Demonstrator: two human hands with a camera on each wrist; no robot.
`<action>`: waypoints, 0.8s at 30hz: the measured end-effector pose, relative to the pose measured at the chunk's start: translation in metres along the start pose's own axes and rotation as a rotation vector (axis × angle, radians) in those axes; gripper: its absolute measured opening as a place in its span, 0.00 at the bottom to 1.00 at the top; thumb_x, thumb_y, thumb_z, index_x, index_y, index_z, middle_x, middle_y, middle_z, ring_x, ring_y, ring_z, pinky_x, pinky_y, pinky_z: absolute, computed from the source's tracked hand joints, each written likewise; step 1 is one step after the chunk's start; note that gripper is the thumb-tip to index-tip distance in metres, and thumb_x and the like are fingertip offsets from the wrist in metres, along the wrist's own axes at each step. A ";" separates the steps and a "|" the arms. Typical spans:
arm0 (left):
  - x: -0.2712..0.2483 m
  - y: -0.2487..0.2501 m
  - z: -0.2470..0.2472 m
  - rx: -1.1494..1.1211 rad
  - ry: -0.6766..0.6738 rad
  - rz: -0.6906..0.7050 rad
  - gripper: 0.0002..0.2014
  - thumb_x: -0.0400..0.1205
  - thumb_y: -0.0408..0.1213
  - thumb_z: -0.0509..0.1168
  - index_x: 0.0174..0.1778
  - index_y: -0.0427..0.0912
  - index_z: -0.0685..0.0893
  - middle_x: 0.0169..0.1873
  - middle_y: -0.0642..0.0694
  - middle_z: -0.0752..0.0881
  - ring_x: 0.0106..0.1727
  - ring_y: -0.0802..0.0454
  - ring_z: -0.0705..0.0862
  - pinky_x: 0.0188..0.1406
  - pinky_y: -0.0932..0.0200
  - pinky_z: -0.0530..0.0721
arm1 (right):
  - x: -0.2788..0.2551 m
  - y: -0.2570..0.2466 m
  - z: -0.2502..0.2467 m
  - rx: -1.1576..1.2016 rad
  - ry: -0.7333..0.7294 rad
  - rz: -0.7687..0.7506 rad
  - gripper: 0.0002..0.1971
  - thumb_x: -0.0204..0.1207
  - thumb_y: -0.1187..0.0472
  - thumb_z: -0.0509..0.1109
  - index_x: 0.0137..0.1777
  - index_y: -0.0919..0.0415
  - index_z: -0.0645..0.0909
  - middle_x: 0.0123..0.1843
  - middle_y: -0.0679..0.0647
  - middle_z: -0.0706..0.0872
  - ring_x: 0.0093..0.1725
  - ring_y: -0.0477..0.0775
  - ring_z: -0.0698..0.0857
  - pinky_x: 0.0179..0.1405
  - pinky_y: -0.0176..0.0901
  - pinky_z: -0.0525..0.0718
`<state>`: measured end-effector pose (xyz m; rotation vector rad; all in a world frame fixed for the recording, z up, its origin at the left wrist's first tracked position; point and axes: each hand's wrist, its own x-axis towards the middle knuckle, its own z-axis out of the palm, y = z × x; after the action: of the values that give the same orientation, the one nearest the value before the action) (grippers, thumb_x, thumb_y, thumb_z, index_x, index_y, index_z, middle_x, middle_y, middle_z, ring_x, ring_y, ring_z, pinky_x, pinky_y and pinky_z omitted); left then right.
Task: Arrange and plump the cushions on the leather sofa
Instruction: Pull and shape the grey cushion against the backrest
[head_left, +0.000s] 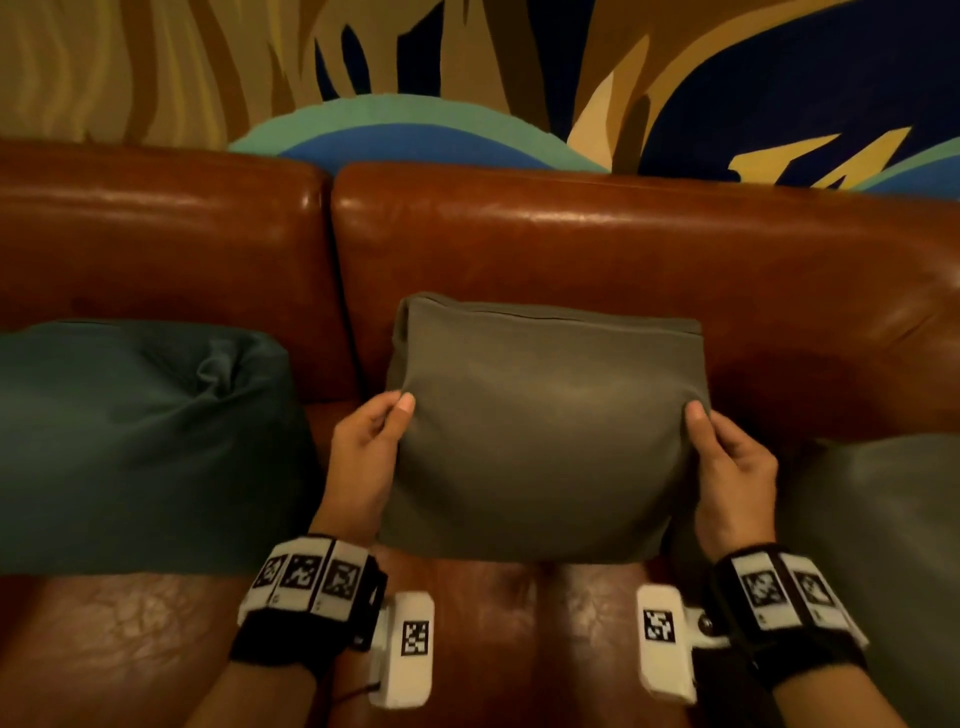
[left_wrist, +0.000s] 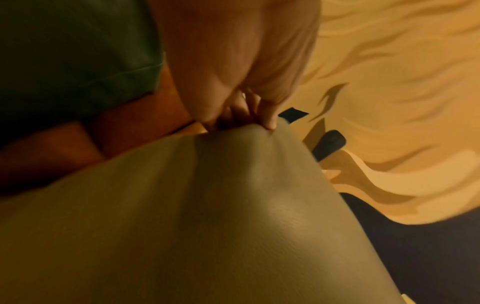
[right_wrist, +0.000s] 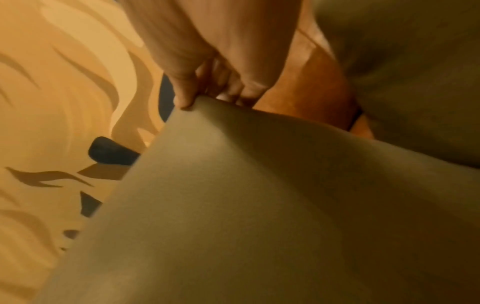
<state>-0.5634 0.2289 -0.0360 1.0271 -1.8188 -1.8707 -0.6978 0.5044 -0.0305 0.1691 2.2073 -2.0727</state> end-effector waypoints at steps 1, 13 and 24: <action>-0.002 -0.003 0.001 -0.038 -0.035 -0.036 0.08 0.85 0.36 0.63 0.49 0.43 0.88 0.51 0.41 0.90 0.58 0.46 0.87 0.63 0.51 0.81 | -0.006 0.000 -0.003 0.017 -0.045 0.001 0.08 0.71 0.46 0.74 0.43 0.45 0.93 0.47 0.47 0.94 0.51 0.47 0.90 0.52 0.37 0.88; 0.004 -0.007 -0.007 -0.053 -0.103 -0.141 0.09 0.84 0.37 0.66 0.44 0.38 0.90 0.46 0.42 0.92 0.53 0.49 0.88 0.58 0.54 0.81 | -0.004 -0.004 -0.009 -0.110 -0.104 0.038 0.05 0.82 0.59 0.69 0.46 0.54 0.85 0.35 0.40 0.91 0.36 0.34 0.86 0.41 0.30 0.81; 0.110 0.039 0.016 0.113 0.117 -0.192 0.23 0.88 0.53 0.55 0.52 0.35 0.83 0.37 0.44 0.82 0.36 0.50 0.80 0.45 0.52 0.80 | 0.090 -0.045 0.015 -0.169 -0.128 0.385 0.16 0.87 0.46 0.60 0.57 0.59 0.80 0.45 0.54 0.84 0.42 0.54 0.84 0.36 0.47 0.80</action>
<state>-0.6591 0.1606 -0.0278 1.3654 -1.8317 -1.7856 -0.7939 0.4874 -0.0012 0.3987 2.0655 -1.6424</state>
